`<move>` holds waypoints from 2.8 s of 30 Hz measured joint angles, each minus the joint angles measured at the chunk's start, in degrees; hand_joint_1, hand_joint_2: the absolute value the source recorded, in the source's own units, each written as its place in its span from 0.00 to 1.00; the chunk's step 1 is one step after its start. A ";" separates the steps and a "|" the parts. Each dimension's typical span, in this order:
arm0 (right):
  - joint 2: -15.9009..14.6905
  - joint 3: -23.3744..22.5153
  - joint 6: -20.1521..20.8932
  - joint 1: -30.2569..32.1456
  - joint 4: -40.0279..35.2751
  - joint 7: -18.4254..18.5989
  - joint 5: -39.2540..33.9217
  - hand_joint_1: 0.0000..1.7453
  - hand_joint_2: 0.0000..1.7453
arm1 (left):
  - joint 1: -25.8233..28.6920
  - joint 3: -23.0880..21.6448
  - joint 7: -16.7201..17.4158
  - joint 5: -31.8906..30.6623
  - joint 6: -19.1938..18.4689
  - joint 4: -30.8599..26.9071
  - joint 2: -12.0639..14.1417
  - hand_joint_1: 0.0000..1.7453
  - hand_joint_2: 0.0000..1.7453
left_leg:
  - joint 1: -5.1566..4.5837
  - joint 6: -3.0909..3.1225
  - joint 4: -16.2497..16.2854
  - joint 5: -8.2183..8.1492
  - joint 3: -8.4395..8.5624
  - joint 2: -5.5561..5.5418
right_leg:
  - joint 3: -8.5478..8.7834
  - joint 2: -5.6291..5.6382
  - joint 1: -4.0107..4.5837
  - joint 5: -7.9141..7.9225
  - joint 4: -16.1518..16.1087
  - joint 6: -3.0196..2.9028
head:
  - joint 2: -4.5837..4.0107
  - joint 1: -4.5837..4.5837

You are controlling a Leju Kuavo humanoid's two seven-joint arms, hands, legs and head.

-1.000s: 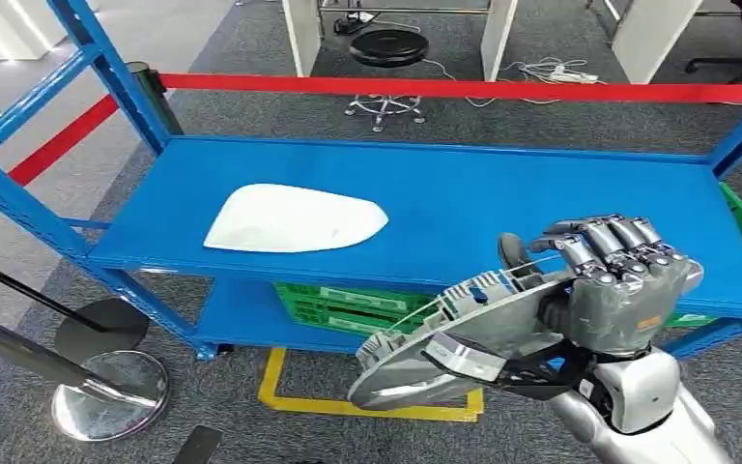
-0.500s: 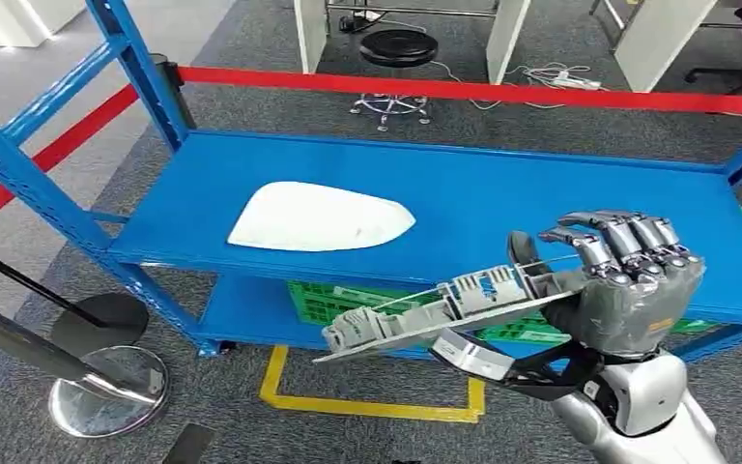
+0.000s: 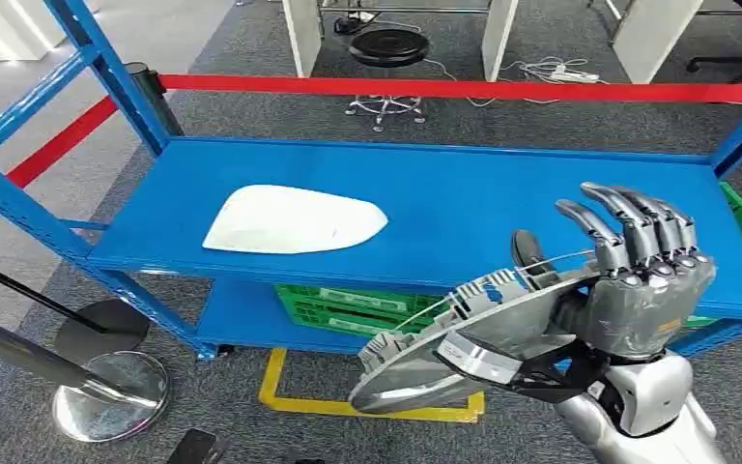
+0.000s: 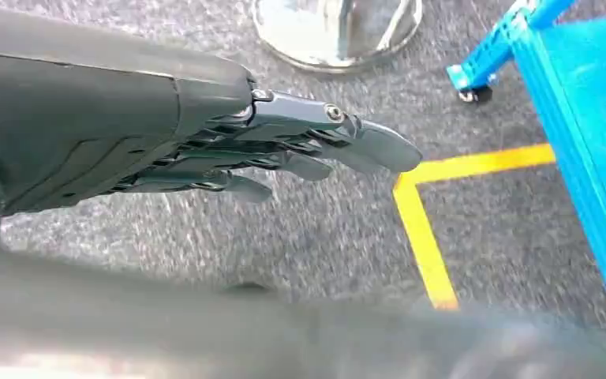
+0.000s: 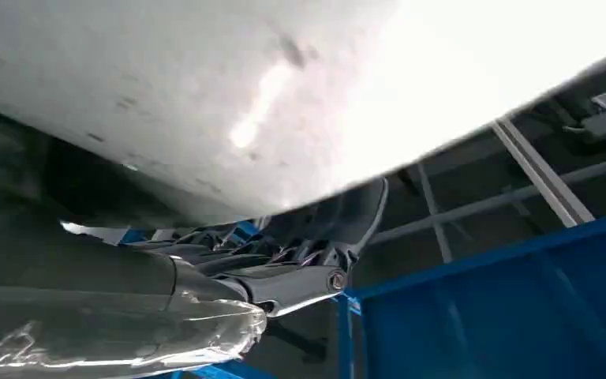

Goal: Take the parts from the cabinet and place them on the table.

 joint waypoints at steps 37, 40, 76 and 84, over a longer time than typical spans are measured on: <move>4.61 -2.23 -0.04 4.88 -2.23 -4.31 -6.52 0.46 1.00 | 1.23 -2.06 7.45 2.08 10.67 -1.99 -1.22 0.00 1.00 | -0.21 1.27 -13.91 4.77 6.42 -0.07 | -0.21 0.06 0.32 -0.09 0.25 1.34 | 0.00 -0.09; 4.92 -2.75 -0.06 5.66 -2.40 -4.65 -7.82 0.46 1.00 | 1.78 -2.78 7.98 2.49 11.21 -2.95 -1.38 0.00 1.00 | 0.08 2.59 -14.50 5.42 6.44 0.06 | -1.18 -0.02 0.05 -1.76 1.69 2.24 | 0.00 0.13; 13.03 -13.20 -0.09 14.00 -7.23 -13.70 -21.60 0.46 1.00 | 2.70 -5.62 8.22 7.02 13.47 -3.30 -1.16 0.00 1.00 | -0.58 3.16 -15.45 5.57 6.97 0.37 | -8.91 -0.23 -0.06 -8.18 18.50 3.31 | 0.00 0.44; 13.97 -14.69 -0.11 14.45 -8.37 -14.45 -22.84 0.46 1.00 | 3.02 -5.64 8.22 7.19 13.62 -3.37 -1.20 0.00 1.00 | -0.79 1.28 -15.42 8.69 4.93 0.28 | 5.37 -0.13 0.64 -3.84 -1.77 1.50 | 0.00 0.44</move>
